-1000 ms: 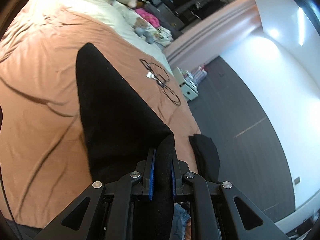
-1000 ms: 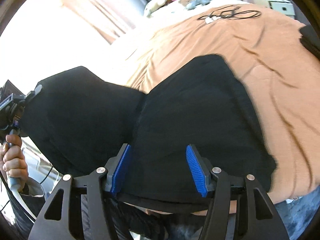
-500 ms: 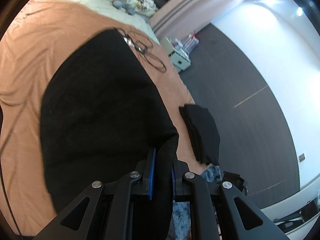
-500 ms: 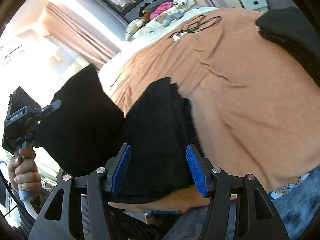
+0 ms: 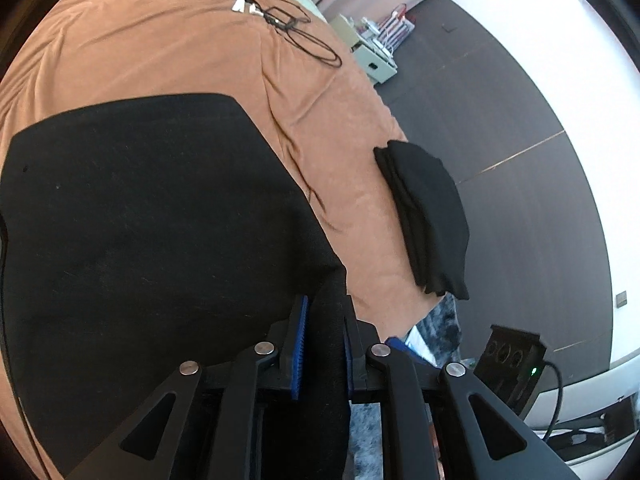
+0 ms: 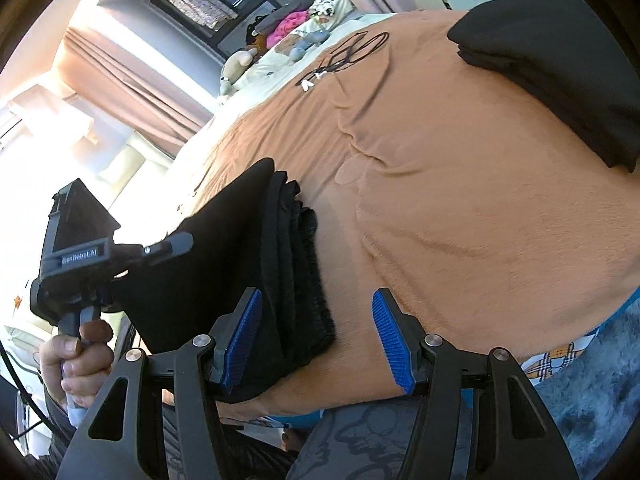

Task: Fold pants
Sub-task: 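Lower the folded pants onto the bed and open the left tool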

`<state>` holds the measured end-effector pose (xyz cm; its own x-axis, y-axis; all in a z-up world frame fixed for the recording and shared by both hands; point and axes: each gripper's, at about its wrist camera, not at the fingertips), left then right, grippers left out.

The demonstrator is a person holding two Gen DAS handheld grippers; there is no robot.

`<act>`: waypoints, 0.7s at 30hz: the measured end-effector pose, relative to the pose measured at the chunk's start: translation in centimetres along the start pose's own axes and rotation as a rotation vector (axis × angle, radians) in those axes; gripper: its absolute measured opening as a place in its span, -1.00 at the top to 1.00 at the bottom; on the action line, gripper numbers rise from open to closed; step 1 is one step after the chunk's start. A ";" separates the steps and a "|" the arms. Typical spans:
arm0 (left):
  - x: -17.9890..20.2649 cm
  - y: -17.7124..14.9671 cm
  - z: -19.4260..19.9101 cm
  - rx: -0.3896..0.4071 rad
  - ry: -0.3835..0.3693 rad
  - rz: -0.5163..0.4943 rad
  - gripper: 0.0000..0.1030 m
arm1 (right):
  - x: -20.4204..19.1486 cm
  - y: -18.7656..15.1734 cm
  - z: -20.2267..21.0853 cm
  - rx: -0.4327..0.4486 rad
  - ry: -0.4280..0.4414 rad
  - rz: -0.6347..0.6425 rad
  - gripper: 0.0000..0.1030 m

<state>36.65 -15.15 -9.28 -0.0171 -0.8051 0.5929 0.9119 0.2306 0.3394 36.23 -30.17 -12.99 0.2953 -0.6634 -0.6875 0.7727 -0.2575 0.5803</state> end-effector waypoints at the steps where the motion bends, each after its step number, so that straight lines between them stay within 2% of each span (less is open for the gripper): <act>1: 0.1 0.0 -0.3 -0.017 -0.018 0.001 0.46 | 0.0 0.2 0.0 0.000 0.003 -0.003 -0.09; 2: 0.2 0.1 -0.4 -0.034 -0.040 0.002 0.18 | 0.0 0.3 0.0 0.002 0.008 -0.006 -0.09; 3: 0.4 0.1 -0.6 -0.051 -0.067 -0.001 0.00 | 0.0 0.4 0.0 0.003 0.011 -0.007 -0.09; 4: 0.7 0.1 -0.5 -0.057 -0.085 -0.011 -0.33 | 0.0 0.4 0.0 0.004 0.015 -0.006 -0.09; 5: 0.9 0.0 -0.3 -0.045 -0.077 -0.028 -0.50 | -0.1 0.5 -0.1 0.004 0.018 -0.004 -0.09; 8: 0.5 -0.2 0.5 -0.021 -0.057 -0.036 -0.55 | -0.5 0.9 -0.3 -0.001 0.028 0.008 -0.09; 11: -1.5 -0.3 1.8 -0.002 -0.032 -0.004 -0.55 | -0.7 1.2 -1.0 -0.013 0.030 0.021 -0.09; 19: -8.4 -0.5 5.3 0.089 0.112 0.079 -0.55 | -2.9 1.8 -3.8 -0.074 0.072 0.069 -0.08; 21: -9.7 -0.7 6.0 0.107 0.139 0.097 -0.55 | -3.6 2.0 -4.6 -0.093 0.084 0.092 -0.01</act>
<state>33.72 -4.24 -10.90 0.1327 -0.8424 0.5223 0.8576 0.3618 0.3656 39.28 -25.08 -11.36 0.4104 -0.6189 -0.6697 0.7876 -0.1296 0.6024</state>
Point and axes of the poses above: each gripper's, at about its wrist camera, not at the fingertips, and z roughly against the way its jaws point, x to its right, y to its top, and after that the axes turned 4 degrees about y, right-handed
